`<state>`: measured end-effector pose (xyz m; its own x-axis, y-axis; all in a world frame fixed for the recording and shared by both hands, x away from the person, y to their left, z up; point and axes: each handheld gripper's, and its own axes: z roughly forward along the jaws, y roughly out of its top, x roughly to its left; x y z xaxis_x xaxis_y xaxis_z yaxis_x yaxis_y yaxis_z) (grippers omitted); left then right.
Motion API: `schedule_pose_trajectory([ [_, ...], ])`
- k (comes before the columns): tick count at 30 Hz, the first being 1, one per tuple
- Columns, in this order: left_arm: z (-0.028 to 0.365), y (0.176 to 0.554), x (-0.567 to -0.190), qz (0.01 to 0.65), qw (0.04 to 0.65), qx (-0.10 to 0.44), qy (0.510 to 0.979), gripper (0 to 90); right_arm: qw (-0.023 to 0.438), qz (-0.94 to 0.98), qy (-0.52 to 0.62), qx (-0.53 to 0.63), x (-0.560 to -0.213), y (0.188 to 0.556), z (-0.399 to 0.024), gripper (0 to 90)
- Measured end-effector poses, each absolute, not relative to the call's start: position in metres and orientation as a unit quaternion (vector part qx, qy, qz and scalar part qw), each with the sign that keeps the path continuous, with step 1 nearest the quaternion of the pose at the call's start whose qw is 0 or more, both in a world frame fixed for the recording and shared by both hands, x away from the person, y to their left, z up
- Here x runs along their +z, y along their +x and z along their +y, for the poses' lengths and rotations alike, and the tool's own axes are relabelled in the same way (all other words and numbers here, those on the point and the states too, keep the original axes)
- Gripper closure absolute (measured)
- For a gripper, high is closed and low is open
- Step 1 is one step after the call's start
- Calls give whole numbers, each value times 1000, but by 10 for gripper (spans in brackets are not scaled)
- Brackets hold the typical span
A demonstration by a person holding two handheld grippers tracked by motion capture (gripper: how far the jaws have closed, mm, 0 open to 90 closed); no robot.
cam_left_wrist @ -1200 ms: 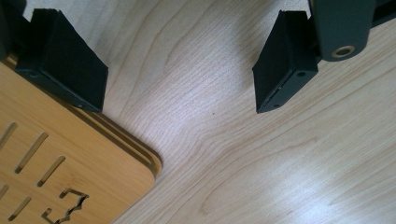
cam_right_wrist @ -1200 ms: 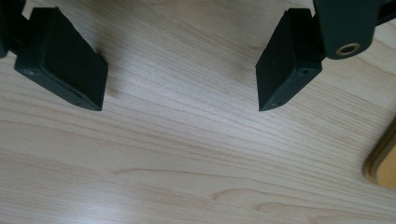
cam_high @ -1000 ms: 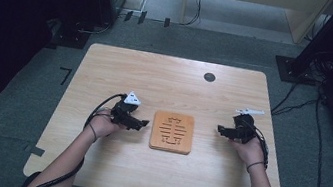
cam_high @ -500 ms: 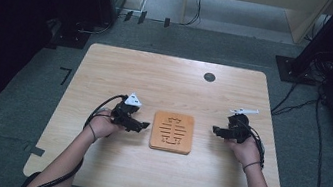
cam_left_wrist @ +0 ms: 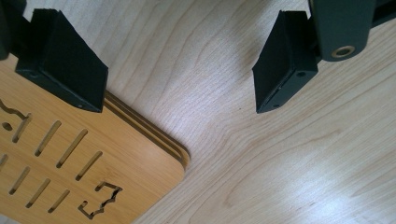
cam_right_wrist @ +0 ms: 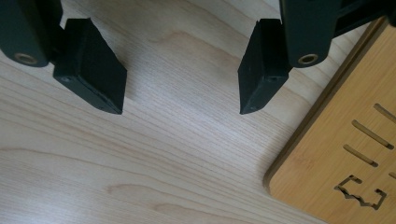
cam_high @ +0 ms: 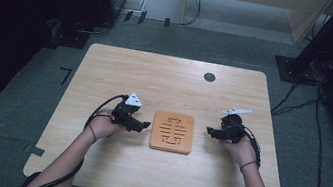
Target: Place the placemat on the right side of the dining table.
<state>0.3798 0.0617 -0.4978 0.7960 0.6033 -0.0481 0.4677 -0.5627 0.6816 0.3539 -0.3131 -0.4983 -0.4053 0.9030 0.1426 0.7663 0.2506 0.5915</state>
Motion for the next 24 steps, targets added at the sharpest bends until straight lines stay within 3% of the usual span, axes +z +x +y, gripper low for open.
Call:
schedule_pose_trajectory([
  [24,57,378,-498,302,354,92,880,172,115,788,521,308,-501,352,-291,253],
])
